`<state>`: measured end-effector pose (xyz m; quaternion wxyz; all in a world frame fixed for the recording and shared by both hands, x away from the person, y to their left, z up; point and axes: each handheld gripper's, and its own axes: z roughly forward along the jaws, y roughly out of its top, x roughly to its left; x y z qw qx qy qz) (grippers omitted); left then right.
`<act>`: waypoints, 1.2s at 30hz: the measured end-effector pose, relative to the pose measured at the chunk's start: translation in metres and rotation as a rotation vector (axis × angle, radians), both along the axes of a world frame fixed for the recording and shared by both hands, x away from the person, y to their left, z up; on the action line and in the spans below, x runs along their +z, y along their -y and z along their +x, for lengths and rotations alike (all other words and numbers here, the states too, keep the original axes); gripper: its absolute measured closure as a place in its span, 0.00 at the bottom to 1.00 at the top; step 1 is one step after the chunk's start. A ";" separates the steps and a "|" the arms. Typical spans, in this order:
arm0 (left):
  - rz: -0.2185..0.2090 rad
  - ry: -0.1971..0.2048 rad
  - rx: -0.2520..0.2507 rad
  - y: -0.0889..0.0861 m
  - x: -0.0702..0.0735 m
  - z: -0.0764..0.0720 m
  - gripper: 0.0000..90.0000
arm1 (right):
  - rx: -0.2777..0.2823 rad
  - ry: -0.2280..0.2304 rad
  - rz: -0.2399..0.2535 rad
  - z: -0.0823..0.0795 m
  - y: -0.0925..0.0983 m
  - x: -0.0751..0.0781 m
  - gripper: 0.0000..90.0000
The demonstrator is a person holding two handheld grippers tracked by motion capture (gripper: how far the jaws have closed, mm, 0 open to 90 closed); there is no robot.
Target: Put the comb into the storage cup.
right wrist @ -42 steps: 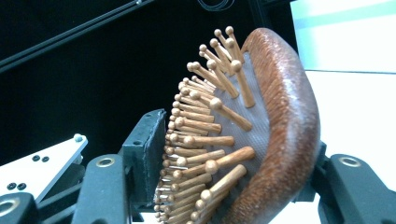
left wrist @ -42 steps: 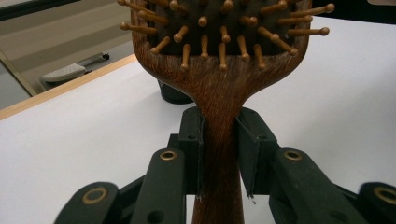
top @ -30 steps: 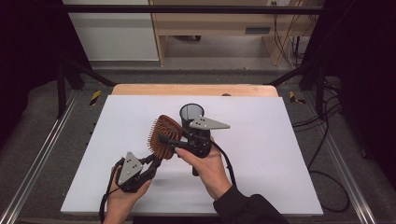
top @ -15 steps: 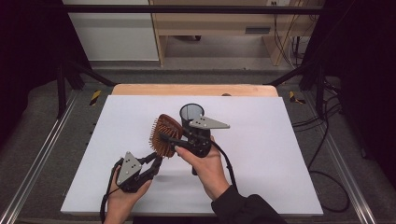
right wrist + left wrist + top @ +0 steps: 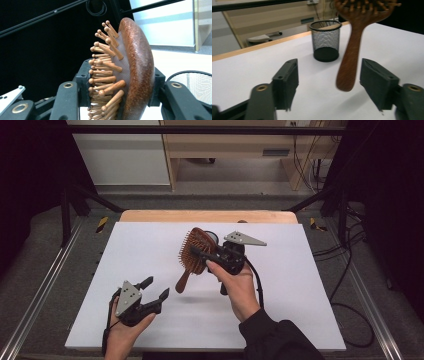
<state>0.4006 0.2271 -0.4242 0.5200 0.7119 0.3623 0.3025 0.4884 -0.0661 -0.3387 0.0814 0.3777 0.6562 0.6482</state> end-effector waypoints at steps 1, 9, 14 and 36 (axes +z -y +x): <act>-0.007 -0.003 0.007 -0.004 0.000 -0.001 0.30 | -0.003 -0.004 0.002 0.001 0.002 0.001 0.57; -0.038 -0.026 0.074 -0.030 -0.005 -0.011 0.09 | -0.022 -0.010 -0.008 0.008 0.010 0.003 0.56; -0.041 -0.039 0.086 -0.036 -0.010 -0.008 0.07 | -0.037 -0.015 -0.010 0.014 0.013 0.007 0.56; -0.053 -0.044 0.105 -0.041 -0.014 -0.005 0.03 | -0.043 0.020 -0.008 0.029 0.013 0.038 0.56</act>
